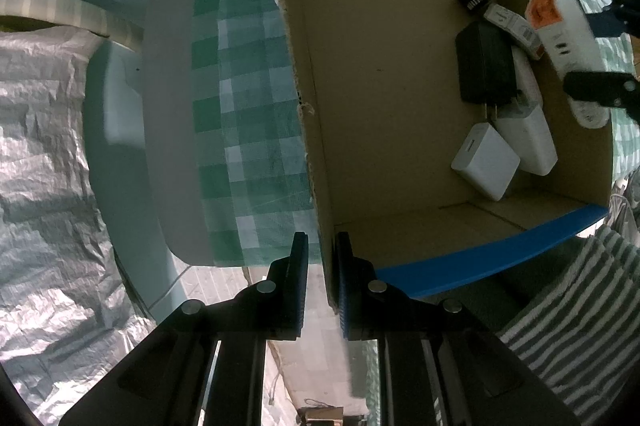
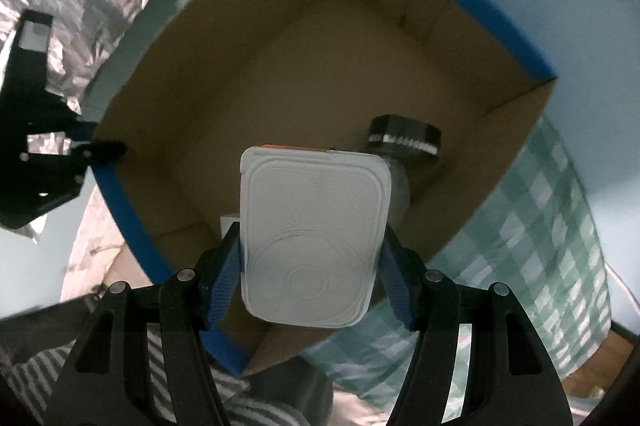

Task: Organize rigid objects
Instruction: 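Lower the rectangular case into the box and open the right tool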

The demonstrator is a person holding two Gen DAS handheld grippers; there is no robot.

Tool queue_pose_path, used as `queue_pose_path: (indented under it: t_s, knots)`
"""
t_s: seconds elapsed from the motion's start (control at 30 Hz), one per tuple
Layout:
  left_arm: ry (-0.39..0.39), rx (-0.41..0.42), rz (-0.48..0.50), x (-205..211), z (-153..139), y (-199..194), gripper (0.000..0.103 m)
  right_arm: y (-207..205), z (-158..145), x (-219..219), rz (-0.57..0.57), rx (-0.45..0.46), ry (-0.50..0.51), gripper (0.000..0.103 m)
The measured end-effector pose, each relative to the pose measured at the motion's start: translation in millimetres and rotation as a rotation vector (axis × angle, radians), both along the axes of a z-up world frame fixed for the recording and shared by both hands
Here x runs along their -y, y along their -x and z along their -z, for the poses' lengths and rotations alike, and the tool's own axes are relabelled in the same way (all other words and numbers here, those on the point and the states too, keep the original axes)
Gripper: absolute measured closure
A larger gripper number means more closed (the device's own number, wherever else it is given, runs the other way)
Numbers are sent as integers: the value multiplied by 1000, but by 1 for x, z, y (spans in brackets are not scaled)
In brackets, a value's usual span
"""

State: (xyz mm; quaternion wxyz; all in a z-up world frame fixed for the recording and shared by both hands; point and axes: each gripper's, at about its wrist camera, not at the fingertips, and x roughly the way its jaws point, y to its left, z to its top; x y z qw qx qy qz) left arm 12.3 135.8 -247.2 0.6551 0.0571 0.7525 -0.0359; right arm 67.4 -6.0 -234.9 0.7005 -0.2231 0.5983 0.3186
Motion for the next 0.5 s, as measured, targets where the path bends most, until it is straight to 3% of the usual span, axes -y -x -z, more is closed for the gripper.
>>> queue_pose_path:
  t_s: [0.17, 0.2, 0.5]
  knots:
    - [-1, 1, 2, 0, 0, 0, 90, 1, 12, -4, 0, 8, 27, 40]
    - [-1, 0, 2, 0, 0, 0, 90, 1, 13, -4, -1, 17, 29, 44]
    - [-11, 7, 9, 2, -1, 0, 90, 7, -10, 0, 26, 61, -23, 46]
